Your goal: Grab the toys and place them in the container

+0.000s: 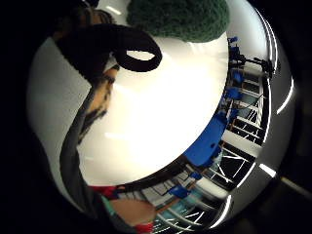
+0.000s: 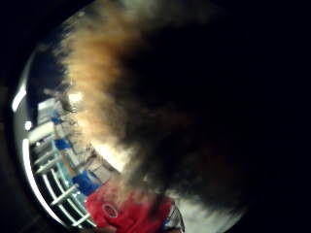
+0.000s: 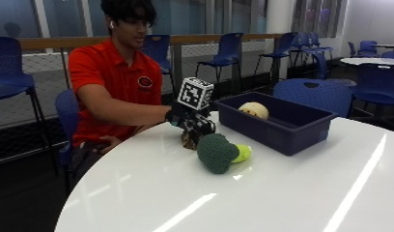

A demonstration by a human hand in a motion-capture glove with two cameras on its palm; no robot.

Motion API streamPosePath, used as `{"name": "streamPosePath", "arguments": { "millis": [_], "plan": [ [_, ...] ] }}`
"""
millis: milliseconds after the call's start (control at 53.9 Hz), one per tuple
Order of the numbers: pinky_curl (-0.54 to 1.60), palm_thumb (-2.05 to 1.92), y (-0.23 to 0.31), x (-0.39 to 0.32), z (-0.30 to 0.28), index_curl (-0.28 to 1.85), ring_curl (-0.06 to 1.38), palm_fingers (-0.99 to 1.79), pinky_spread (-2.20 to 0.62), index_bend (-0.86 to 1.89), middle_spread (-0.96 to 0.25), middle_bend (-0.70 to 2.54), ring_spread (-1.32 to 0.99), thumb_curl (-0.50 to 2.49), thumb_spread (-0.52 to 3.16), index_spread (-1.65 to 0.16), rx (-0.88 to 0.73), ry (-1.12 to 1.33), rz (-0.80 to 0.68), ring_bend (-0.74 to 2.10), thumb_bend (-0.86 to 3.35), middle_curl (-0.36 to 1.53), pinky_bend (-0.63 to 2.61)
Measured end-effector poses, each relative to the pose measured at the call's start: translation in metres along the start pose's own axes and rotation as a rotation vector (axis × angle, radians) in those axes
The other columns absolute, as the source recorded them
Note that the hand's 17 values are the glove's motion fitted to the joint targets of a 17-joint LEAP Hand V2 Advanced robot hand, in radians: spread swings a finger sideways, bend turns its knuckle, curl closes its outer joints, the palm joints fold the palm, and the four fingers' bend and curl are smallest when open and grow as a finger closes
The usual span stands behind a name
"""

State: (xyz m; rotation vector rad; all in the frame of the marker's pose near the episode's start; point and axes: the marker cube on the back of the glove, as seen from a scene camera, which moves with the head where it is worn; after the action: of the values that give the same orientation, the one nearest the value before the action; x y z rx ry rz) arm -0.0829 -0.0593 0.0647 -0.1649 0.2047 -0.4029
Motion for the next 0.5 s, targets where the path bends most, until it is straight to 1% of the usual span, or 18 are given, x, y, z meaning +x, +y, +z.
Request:
{"name": "streamPosePath", "arguments": {
  "millis": [56,111,130,167,186,204,223,278,334,427,445,501],
  "plan": [
    [0.35,0.1,0.001,-0.001,0.001,0.32,0.33,0.32,-0.03,0.37,-0.16,0.26,-0.19,0.27,1.14,-0.42,0.008,-0.018,-0.017,0.32,0.02,0.3,0.85],
    [0.33,0.14,0.003,-0.004,0.002,0.35,0.34,0.41,-0.05,0.41,-0.19,0.29,-0.24,0.29,1.17,-0.41,0.032,-0.039,-0.03,0.37,0.03,0.31,0.79],
    [0.31,0.17,0.003,-0.006,0.002,0.35,0.36,0.49,-0.07,0.4,-0.21,0.34,-0.28,0.3,1.19,-0.41,0.043,-0.044,-0.033,0.43,0.04,0.33,0.74],
    [0.3,0.18,0.004,-0.008,0.003,0.36,0.36,0.51,-0.09,0.39,-0.24,0.36,-0.32,0.31,1.21,-0.41,0.063,-0.054,-0.037,0.46,0.04,0.34,0.7],
    [0.29,0.22,0.004,-0.008,0.003,0.35,0.4,0.6,-0.11,0.36,-0.26,0.42,-0.37,0.32,1.22,-0.4,0.075,-0.059,-0.038,0.57,0.06,0.37,0.65],
    [0.28,0.24,0.005,-0.009,0.003,0.35,0.42,0.64,-0.14,0.33,-0.27,0.42,-0.4,0.33,1.23,-0.4,0.088,-0.063,-0.038,0.65,0.07,0.36,0.63],
    [0.28,0.26,0.005,-0.009,0.004,0.35,0.42,0.65,-0.15,0.33,-0.28,0.42,-0.42,0.34,1.24,-0.4,0.103,-0.063,-0.038,0.68,0.08,0.37,0.62],
    [0.29,0.33,0.006,-0.009,0.005,0.36,0.48,0.71,-0.2,0.29,-0.3,0.39,-0.47,0.37,1.24,-0.4,0.156,-0.051,-0.037,0.82,0.1,0.37,0.63],
    [0.3,0.41,0.009,-0.009,0.005,0.37,0.5,0.74,-0.26,0.26,-0.32,0.35,-0.49,0.41,1.21,-0.39,0.206,-0.055,-0.035,0.85,0.13,0.37,0.7],
    [0.34,0.51,0.013,-0.005,0.0,0.38,0.52,0.81,-0.35,0.23,-0.34,0.28,-0.52,0.47,1.15,-0.39,0.254,-0.061,-0.042,0.87,0.16,0.36,0.83],
    [0.34,0.53,0.014,-0.004,-0.002,0.38,0.51,0.87,-0.36,0.21,-0.35,0.37,-0.52,0.48,1.12,-0.39,0.257,-0.065,-0.039,0.85,0.16,0.4,0.82],
    [0.35,0.57,0.016,-0.001,-0.011,0.39,0.51,0.92,-0.4,0.2,-0.37,0.38,-0.53,0.51,1.06,-0.39,0.259,-0.092,-0.026,0.82,0.16,0.4,0.84]
  ]
}}
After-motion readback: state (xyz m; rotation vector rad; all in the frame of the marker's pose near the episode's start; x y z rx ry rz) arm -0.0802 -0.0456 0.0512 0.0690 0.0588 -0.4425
